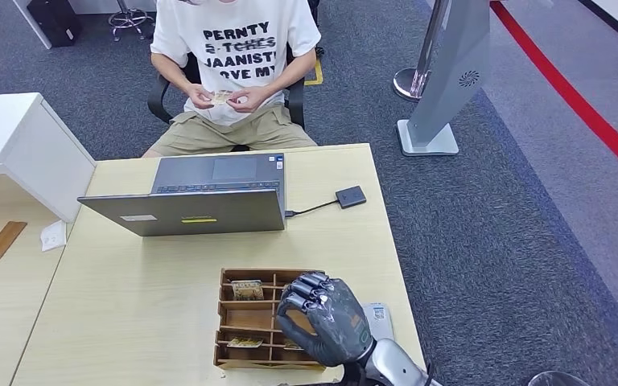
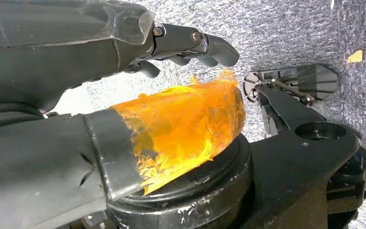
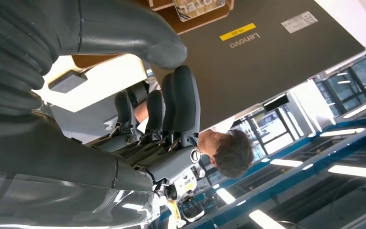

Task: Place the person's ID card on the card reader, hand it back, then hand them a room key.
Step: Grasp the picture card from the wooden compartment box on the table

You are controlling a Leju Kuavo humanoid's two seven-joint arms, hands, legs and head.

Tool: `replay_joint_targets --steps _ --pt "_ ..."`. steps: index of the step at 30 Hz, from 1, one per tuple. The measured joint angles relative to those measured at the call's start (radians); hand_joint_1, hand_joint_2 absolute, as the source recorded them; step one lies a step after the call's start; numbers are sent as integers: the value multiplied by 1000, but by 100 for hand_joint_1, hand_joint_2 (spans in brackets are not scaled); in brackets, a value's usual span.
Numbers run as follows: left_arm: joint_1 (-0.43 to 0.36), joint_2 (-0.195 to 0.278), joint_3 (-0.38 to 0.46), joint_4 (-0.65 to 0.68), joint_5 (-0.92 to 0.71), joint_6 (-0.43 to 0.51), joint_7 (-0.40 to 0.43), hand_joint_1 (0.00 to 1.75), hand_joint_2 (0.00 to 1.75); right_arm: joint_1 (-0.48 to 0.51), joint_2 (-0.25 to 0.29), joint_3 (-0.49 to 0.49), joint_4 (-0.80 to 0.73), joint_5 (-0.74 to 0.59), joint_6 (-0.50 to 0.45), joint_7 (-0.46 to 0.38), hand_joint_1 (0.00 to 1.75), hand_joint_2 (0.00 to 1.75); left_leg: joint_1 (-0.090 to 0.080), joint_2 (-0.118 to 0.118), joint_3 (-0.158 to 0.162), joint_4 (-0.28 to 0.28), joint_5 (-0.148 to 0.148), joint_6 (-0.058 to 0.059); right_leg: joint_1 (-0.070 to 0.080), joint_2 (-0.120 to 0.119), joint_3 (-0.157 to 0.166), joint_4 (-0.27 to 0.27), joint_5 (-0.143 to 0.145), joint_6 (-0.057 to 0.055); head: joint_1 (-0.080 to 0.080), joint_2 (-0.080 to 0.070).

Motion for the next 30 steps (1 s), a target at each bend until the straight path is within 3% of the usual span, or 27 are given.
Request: replay_joint_targets --steps 30 --pt "-1 3 -2 0 -17 0 7 0 0 -65 0 17 86 77 6 84 63 175 0 0 0 0 0 0 0 0 0 0 0 0 0 0"
